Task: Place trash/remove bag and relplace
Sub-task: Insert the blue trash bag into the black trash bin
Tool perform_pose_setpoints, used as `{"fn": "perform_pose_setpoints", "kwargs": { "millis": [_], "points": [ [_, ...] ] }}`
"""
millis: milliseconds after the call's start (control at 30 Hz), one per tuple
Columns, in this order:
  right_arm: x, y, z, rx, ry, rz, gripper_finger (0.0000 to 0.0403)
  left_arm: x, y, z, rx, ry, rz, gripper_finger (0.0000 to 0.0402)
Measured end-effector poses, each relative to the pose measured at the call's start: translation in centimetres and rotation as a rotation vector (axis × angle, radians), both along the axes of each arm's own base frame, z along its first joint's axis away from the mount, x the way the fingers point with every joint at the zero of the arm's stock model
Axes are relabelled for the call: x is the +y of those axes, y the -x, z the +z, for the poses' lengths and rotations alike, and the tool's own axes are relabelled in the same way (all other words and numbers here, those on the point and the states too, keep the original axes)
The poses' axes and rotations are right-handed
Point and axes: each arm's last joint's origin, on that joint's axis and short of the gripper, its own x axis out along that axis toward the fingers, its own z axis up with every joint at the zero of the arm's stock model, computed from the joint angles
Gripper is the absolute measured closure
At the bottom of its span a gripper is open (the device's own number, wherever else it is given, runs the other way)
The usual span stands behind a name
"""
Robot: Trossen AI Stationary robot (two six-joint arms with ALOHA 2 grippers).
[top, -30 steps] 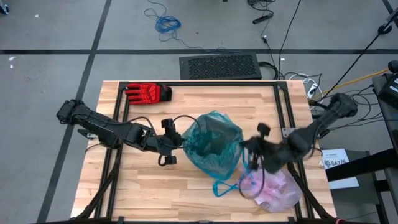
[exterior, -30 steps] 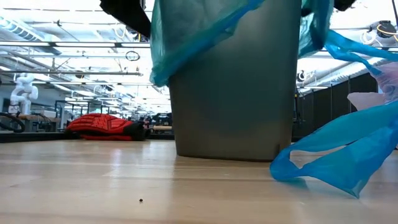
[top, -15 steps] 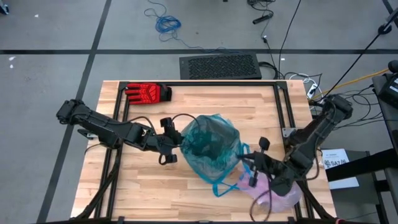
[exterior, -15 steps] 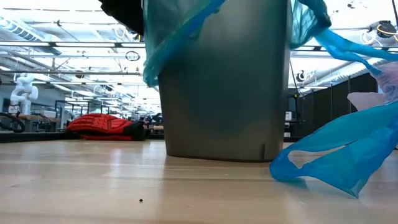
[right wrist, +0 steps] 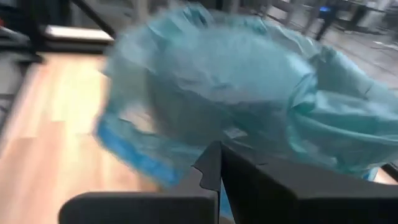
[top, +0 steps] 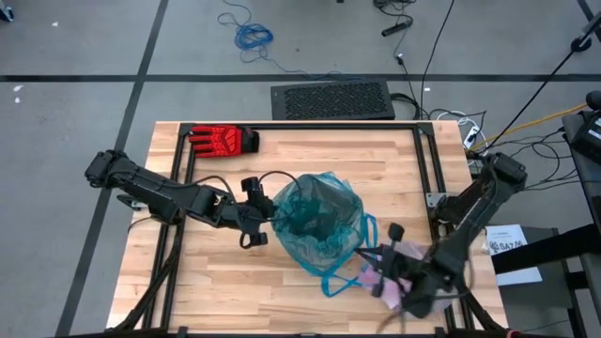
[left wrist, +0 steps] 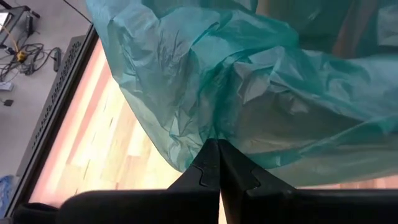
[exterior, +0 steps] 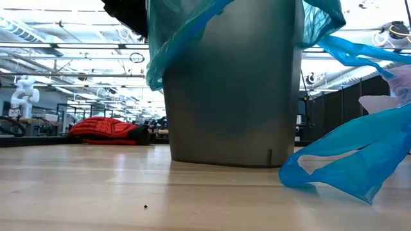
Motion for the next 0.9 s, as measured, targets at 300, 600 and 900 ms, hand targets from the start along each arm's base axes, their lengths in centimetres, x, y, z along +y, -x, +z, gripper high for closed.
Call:
{"fn": "perform_pose_setpoints", "kwargs": {
  "millis": [300, 600, 900],
  "points": [
    [-1.1, -4.2, -5.1, 0.131, 0.003, -0.118, 0.0403, 0.5, -0.4, 0.3, -0.054, -0.016, 0.045, 0.0402],
    [-1.6, -6.0, -8.7, 0.251, -0.065, -0.161, 0.0403, 1.2, -0.5, -1.4, -0.054, -0.020, 0.070, 0.0402],
    [-0.9, -5.3, -7.7, 0.267, -0.129, -0.110, 0.0403, 1.5, -0.3, -3.7, -0.068, -0.004, 0.092, 0.0402]
  ]
}}
